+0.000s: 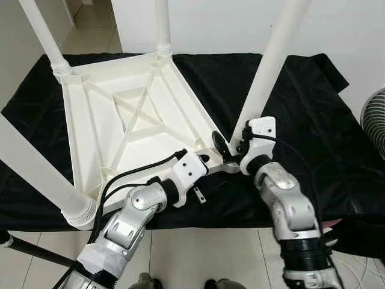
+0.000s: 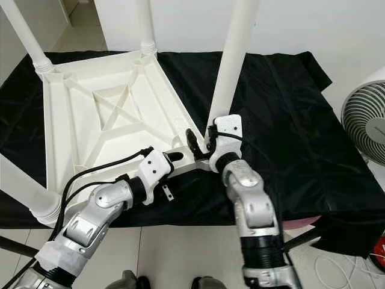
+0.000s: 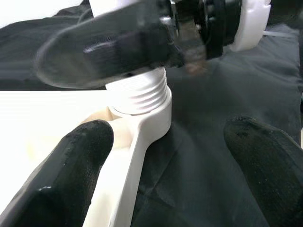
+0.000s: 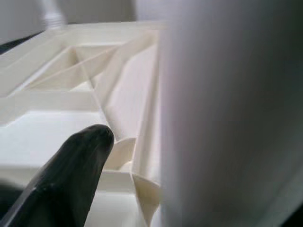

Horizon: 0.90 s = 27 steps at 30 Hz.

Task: Building children table

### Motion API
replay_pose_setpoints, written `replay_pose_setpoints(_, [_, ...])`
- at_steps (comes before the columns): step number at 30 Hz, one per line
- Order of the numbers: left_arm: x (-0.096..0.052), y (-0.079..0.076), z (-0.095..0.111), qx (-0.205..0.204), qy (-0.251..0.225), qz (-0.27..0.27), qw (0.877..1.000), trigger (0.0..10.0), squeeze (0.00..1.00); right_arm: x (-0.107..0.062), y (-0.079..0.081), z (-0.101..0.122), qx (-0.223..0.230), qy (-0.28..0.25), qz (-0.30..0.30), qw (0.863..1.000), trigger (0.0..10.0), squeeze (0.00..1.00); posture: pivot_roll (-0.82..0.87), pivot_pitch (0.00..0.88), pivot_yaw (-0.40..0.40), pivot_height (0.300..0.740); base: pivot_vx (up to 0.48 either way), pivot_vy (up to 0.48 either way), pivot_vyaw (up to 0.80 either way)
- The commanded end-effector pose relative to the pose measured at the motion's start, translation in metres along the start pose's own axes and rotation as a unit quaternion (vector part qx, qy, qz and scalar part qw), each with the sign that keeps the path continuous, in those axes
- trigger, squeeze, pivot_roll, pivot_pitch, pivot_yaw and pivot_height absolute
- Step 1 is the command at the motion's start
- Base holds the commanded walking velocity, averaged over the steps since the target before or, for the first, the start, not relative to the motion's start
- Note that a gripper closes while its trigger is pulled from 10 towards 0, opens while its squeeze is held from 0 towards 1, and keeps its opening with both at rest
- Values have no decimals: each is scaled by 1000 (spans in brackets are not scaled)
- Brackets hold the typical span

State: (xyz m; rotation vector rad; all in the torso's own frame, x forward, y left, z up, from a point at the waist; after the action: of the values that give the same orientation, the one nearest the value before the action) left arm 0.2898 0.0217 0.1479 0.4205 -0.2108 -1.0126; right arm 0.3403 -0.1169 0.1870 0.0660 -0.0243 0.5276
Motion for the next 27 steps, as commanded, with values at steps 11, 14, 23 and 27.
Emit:
replay_pose_setpoints(11, [-1, 4, 1, 8, 4, -8, 1000, 10000, 0, 6, -13, -12, -72, 64, 163, 982, 10000, 0, -96, 89, 30, 740, 0, 0, 0])
replay_pose_setpoints(14, [0, 4, 1, 8, 2, -7, 1000, 10000, 0, 7, -14, -19, -85, 79, 184, 976, 10000, 0, -95, 88, 30, 740, 0, 0, 0])
replay_pose_setpoints(23, [0, 2, 2, 8, 2, -9, 1000, 10000, 0, -2, -6, -34, -55, 103, 255, 960, 0, 0, -91, 88, 31, 740, 0, 0, 0])
replay_pose_setpoints(27, [-1, 1, 2, 6, 2, -12, 1000, 10000, 0, -5, -9, -34, -55, 100, 246, 963, 0, 0, -95, 95, 34, 740, 0, 0, 0])
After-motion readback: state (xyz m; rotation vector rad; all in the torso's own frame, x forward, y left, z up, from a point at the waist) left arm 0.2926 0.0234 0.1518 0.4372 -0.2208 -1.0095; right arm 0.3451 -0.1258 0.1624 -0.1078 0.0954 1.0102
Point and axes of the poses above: a point about 5 cm out from each wrist's last joint towards the gripper, its own x axis pointing out of the wrist towards the gripper, its own z axis along the axis of the wrist's last joint, y = z × x, the point moved 3 cm from there along x, pointing out of the wrist towards the gripper, and after that the axes turned 10 degrees about x, right-handed, at the moved point
